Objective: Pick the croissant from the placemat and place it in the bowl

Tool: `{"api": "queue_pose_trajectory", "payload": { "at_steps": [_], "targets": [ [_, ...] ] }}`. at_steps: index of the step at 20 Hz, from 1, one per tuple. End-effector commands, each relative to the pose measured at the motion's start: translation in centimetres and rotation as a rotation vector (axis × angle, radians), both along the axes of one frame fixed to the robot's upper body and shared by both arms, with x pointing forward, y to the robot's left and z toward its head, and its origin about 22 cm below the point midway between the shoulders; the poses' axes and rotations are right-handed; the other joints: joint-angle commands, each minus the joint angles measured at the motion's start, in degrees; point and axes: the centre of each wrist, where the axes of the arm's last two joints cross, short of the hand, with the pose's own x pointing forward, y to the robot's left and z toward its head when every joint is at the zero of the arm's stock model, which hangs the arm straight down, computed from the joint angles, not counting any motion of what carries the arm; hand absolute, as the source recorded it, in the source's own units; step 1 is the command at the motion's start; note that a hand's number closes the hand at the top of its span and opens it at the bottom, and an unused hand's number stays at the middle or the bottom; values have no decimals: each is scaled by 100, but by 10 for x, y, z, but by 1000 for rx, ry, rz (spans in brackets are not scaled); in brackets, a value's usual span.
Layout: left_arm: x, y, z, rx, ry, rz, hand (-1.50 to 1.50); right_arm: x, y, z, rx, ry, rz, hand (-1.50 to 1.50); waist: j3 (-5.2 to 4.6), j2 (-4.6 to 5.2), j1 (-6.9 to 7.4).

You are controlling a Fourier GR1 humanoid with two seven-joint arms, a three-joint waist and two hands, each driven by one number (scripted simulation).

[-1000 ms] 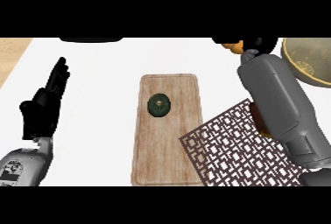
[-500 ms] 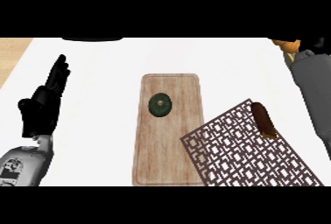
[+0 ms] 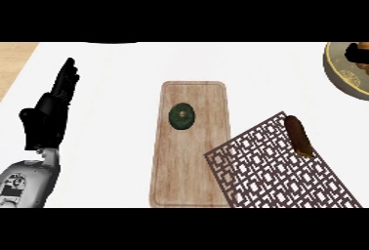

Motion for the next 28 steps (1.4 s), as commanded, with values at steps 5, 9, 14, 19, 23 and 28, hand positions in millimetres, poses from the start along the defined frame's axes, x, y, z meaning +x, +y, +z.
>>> {"api": "queue_pose_trajectory", "payload": {
  "at_steps": [5,9,14,19,23,28],
  "targets": [
    [5,-10,-1,2,-6,-27,0,-28,-57,-7,-57,67,-118,150,16,65,123],
    [-2,-5,-6,-10,-2,-23,0,-41,-65,-32,109,41,-123,150,39,98,196],
    [4,-16,3,-8,-22,-36,0,-43,-70,-25,243,-2,-5,-150,57,119,173],
    [7,-12,8,-8,-22,-51,0,-45,-75,-22,252,-110,87,-150,53,113,192],
    [6,-11,10,-11,-18,-25,0,-54,-90,-13,258,-217,70,-150,42,90,172],
    [-1,-11,-8,-5,-13,-34,0,-67,-96,-34,341,-307,76,-150,29,44,81]
  ]
}}
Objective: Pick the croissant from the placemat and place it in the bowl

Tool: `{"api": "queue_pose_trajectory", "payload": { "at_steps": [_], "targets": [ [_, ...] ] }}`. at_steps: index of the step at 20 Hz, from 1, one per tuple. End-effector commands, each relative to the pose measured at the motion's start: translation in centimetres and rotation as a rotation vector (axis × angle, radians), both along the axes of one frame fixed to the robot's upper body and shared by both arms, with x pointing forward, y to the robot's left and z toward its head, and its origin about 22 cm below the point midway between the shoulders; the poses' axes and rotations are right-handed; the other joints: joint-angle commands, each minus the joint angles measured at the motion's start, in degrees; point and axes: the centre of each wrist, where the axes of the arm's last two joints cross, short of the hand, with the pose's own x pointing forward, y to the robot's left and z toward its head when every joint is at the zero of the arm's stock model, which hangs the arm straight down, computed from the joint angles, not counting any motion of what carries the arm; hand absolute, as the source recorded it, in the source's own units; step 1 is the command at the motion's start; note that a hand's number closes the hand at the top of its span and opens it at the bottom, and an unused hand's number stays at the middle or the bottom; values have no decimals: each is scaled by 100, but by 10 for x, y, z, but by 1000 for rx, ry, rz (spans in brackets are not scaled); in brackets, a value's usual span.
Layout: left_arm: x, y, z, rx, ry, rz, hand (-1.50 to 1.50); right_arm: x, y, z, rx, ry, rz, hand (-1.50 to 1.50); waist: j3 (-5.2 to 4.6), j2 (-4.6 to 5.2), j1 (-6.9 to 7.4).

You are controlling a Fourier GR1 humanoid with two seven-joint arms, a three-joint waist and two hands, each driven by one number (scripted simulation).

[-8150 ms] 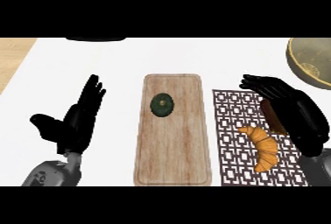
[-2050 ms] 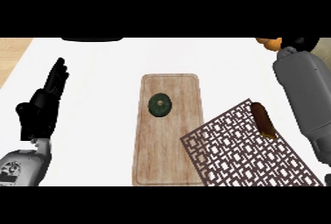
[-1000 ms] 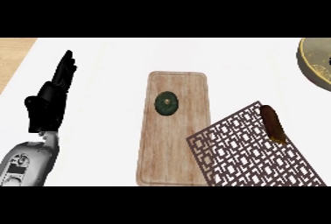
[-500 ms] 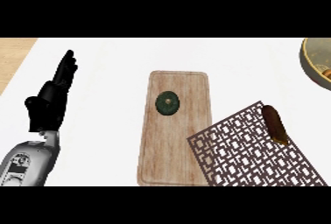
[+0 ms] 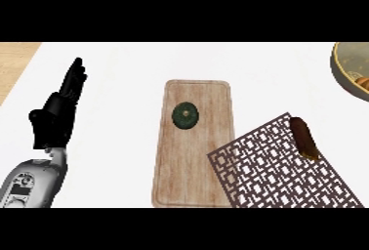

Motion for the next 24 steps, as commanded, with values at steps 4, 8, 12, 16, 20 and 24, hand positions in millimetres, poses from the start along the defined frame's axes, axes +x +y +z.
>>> {"api": "queue_pose_trajectory", "payload": {
  "at_steps": [4,8,12,16,20,24],
  "targets": [
    [7,6,-2,-2,22,29,0,-31,-18,-35,99,-131,55,-150,-20,-93,-247],
    [-8,13,-5,-2,37,51,0,-54,-47,-19,134,-193,123,-150,-32,-140,-269],
    [-10,2,-11,12,33,60,0,-74,-49,-47,152,-183,194,-150,-39,-161,-312],
    [-18,19,2,16,27,71,0,-79,-47,-51,161,-170,256,-150,-50,-194,-359],
    [-8,8,-12,21,29,81,0,-91,-43,-68,144,-162,275,-150,-50,-185,-374],
    [-6,44,-5,3,38,66,0,-99,-29,-82,156,-190,293,-150,-53,-191,-390]
  ]
}}
